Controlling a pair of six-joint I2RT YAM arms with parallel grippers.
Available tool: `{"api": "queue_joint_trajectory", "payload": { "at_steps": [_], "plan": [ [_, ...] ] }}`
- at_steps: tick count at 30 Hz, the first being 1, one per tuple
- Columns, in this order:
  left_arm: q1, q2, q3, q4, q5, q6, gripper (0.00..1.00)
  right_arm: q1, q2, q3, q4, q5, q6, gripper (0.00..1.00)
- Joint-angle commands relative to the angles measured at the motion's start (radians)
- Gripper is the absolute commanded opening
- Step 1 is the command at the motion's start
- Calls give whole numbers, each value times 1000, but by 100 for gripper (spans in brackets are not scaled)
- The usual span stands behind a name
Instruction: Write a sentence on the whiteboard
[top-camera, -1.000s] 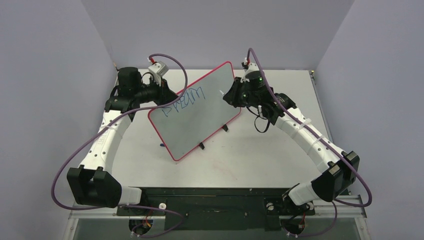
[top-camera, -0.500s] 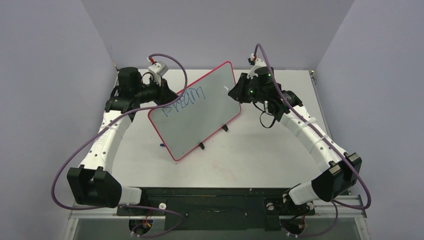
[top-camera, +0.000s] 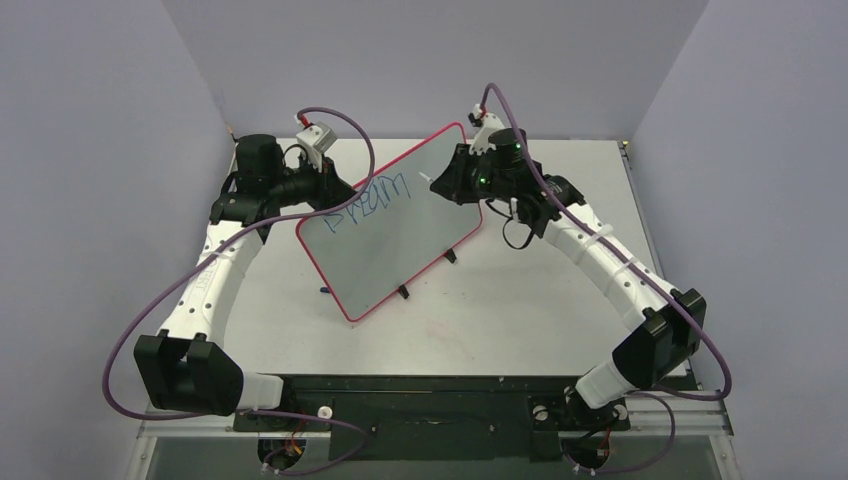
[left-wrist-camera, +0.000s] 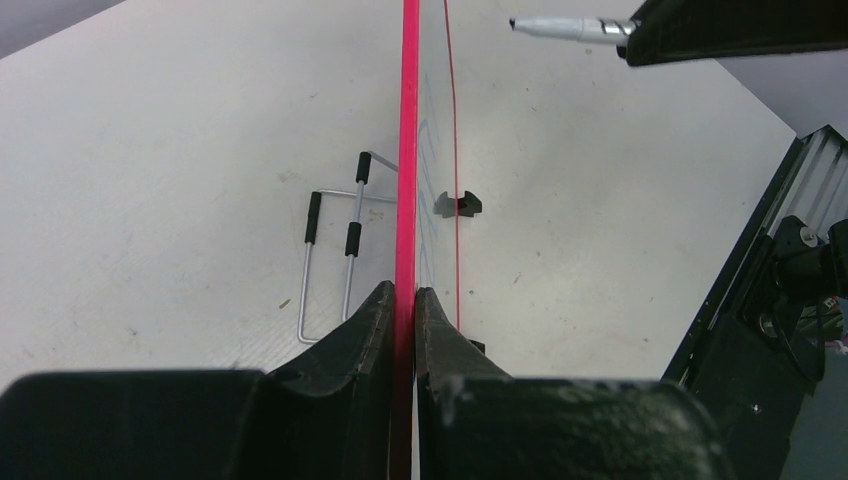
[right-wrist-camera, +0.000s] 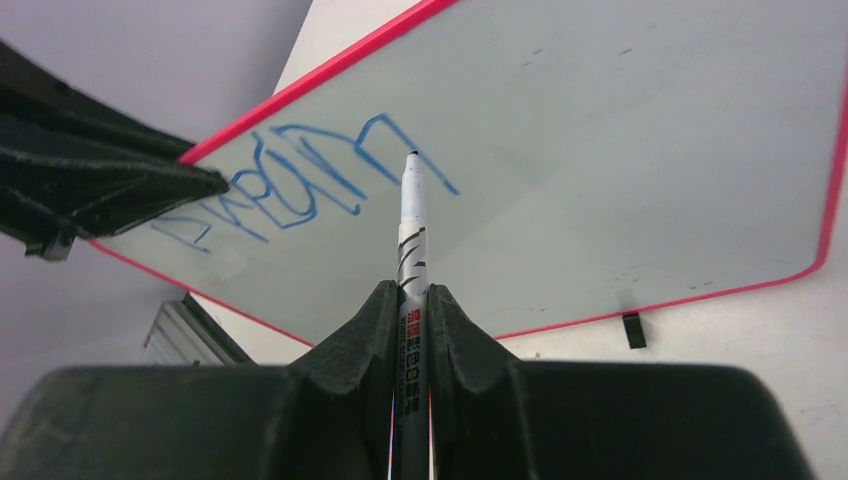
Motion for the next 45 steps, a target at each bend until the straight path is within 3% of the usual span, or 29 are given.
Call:
{"api": "queue_joint_trajectory", "payload": {
  "at_steps": [1, 19, 31, 45],
  "plan": [
    [5, -31, 24, 121, -40, 27, 0, 100, -44, -26, 33, 45, -52, 0],
    [4, -99, -67, 215, -116, -89, 0, 478, 47, 12, 25, 258, 18, 0],
    [-1, -125, -112, 256, -147, -106, 0, 550, 136, 39, 85, 260, 121, 0],
    [-1, -123, -119, 258, -187, -114, 0, 553, 201, 88, 98, 225, 148, 0]
  ]
}}
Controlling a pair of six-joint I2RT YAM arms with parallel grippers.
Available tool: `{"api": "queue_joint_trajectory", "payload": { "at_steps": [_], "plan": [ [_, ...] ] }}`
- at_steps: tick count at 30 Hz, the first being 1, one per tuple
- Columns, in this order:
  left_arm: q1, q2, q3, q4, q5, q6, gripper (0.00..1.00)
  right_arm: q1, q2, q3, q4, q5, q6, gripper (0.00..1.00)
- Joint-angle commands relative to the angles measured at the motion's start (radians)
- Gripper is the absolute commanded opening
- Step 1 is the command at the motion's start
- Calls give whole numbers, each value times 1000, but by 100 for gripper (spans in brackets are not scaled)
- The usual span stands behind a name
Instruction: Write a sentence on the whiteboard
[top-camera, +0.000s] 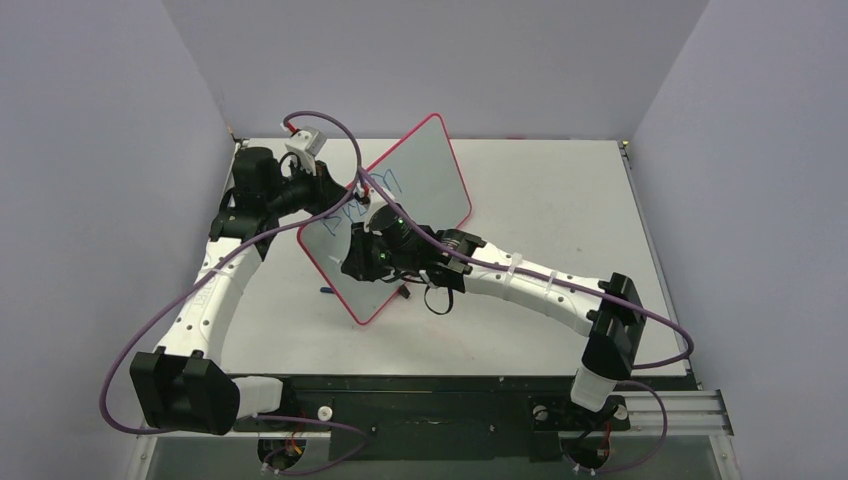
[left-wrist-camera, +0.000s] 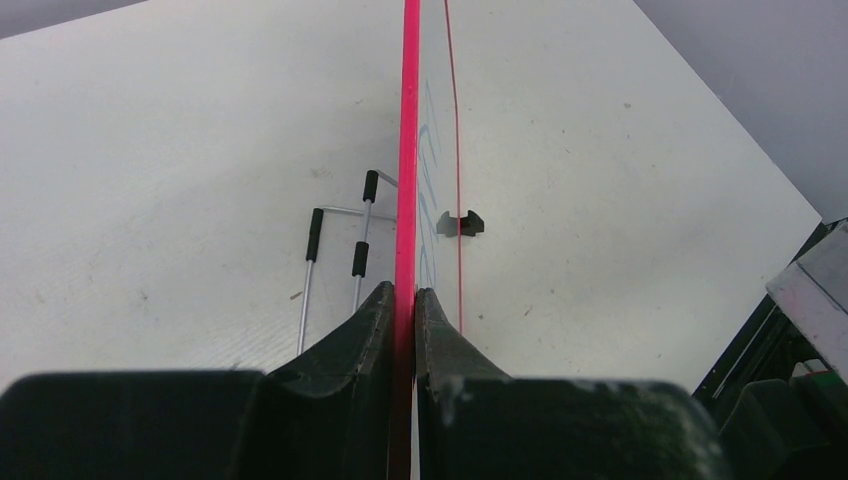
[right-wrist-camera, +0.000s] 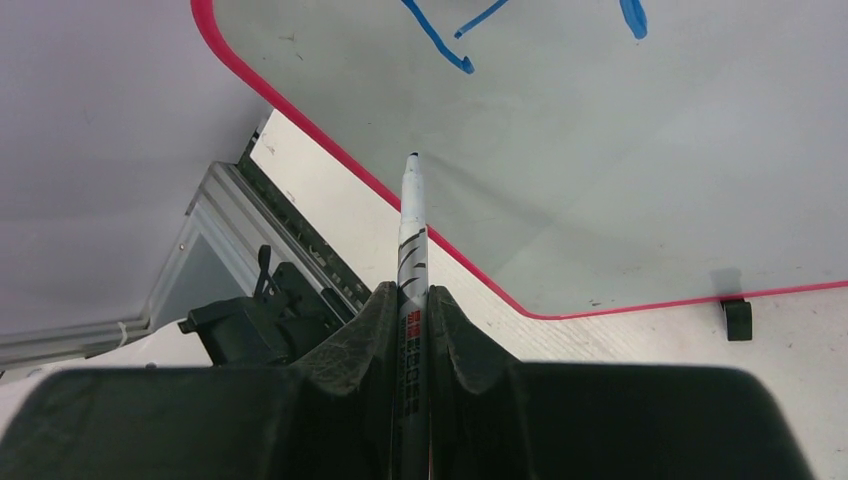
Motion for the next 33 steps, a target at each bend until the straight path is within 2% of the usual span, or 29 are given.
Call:
{"api": "queue_joint_trajectory", "payload": {
  "at_steps": [1, 21, 33],
  "plan": [
    [-1, -39, 6, 123, -54, 38, 0, 8, 18, 53, 55, -10, 7, 0],
    [4, -36, 11, 127, -81, 25, 0, 6, -15, -100, 95, -7, 28, 0],
    [3, -43, 4, 133, -70, 28, 0, 0, 6, -18, 78, -4, 22, 0]
  ]
}}
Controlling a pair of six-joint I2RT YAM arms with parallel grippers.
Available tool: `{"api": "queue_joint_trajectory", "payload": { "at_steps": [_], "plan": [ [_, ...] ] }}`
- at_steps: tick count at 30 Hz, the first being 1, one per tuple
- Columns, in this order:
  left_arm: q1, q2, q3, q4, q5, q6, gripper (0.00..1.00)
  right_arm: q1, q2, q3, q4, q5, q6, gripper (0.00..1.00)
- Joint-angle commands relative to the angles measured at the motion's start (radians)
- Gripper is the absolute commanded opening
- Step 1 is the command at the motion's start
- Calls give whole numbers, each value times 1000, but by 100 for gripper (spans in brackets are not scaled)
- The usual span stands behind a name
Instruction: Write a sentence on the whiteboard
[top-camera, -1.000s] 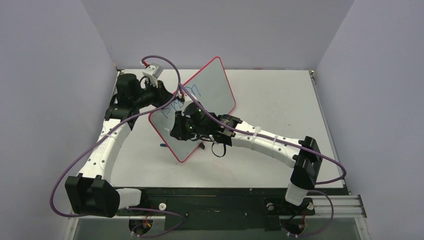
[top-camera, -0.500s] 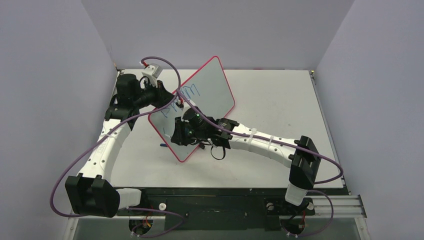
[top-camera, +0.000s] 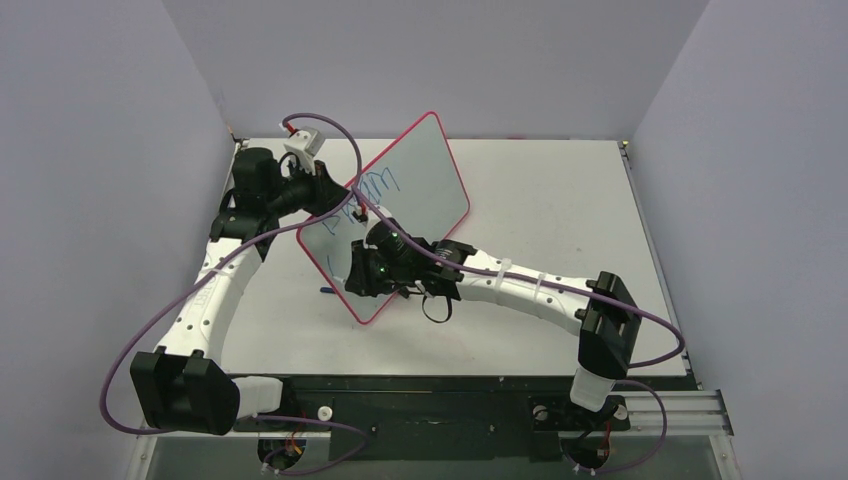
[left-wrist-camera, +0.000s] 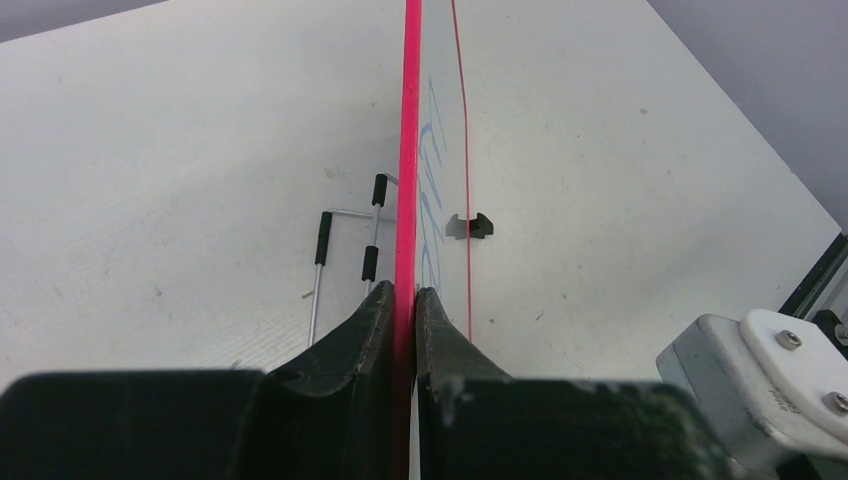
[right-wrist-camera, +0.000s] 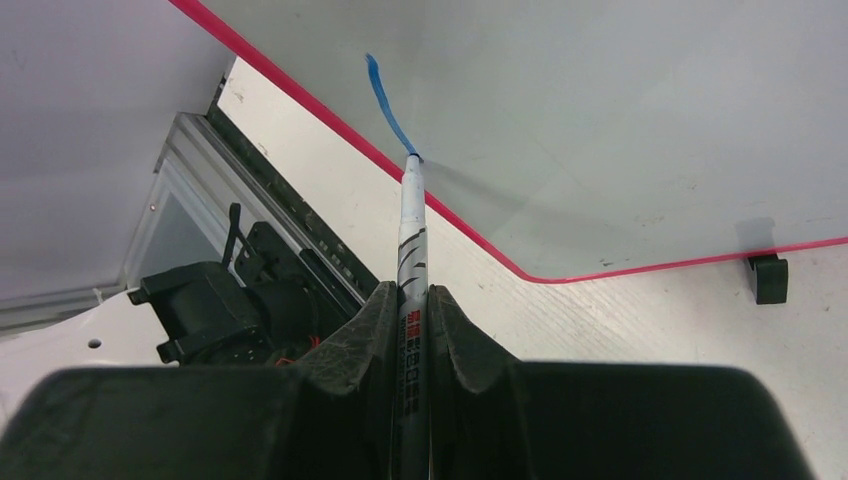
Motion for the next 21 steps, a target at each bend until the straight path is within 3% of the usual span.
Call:
{"api": "queue_joint_trajectory", "payload": {
  "at_steps": [1, 21],
  "plan": [
    [2, -42, 12, 118, -38, 31, 0, -9, -12, 82, 52, 34, 0, 0],
    [1, -43, 14, 119, -30, 33, 0, -57, 1, 87, 10, 58, 16, 0]
  ]
}}
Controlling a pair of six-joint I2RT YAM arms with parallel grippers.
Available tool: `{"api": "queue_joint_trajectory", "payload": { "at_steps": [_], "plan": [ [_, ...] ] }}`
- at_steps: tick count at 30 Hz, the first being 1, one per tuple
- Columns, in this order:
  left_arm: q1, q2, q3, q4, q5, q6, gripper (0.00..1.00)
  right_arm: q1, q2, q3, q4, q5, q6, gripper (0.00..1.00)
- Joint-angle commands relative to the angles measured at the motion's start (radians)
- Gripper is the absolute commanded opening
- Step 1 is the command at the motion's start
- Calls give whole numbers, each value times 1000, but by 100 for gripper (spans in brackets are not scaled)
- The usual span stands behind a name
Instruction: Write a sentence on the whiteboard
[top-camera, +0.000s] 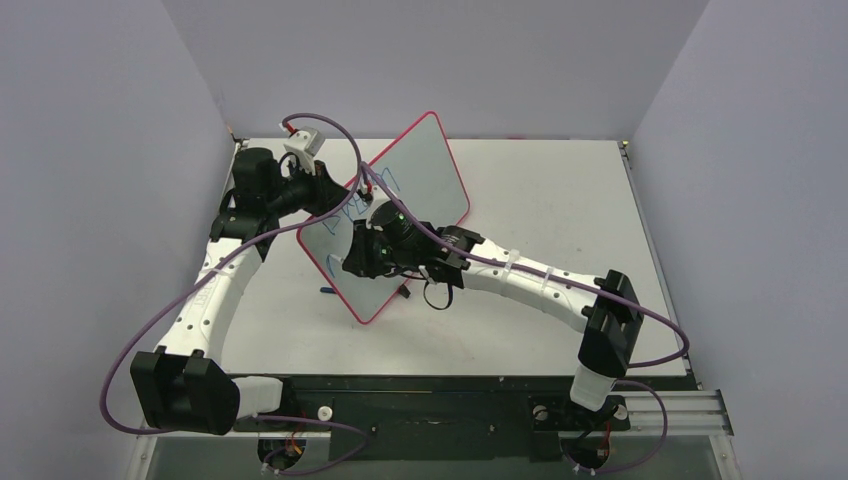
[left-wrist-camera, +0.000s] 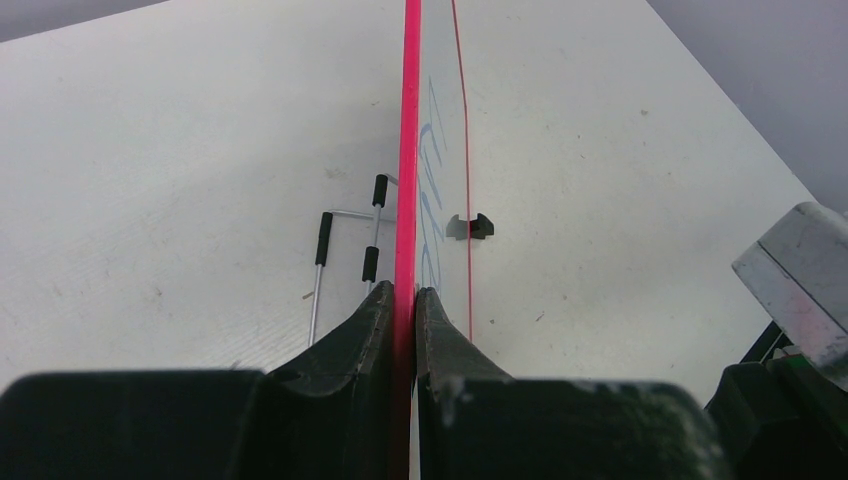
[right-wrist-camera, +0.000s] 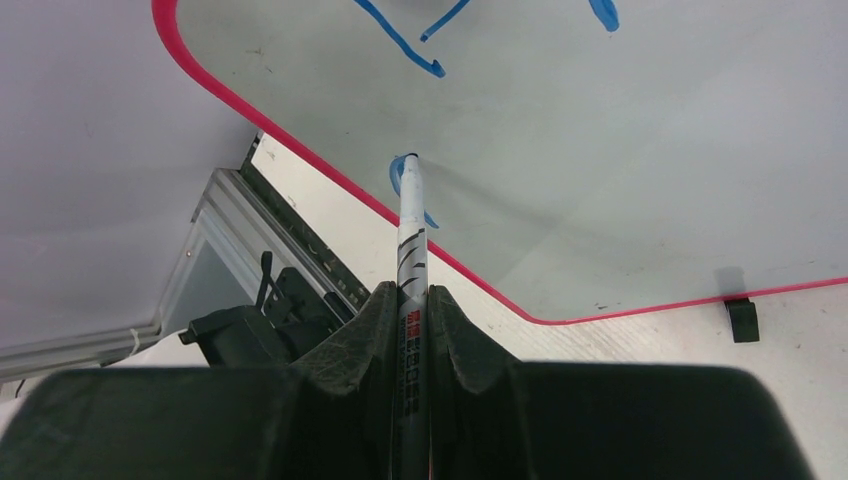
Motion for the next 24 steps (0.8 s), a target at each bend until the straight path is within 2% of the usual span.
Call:
{"api": "queue_joint_trajectory", "payload": {
  "at_steps": [1, 10, 24],
  "plan": [
    [2, -42, 17, 115, -30, 35, 0, -14, 0, -16, 22, 42, 8, 0],
    [3, -43, 19, 116, -24, 36, 0, -2, -30, -101, 37, 28, 14, 0],
    [2, -42, 21, 113, -20, 38, 0, -18, -99, -79, 51, 28, 19, 0]
  ]
}}
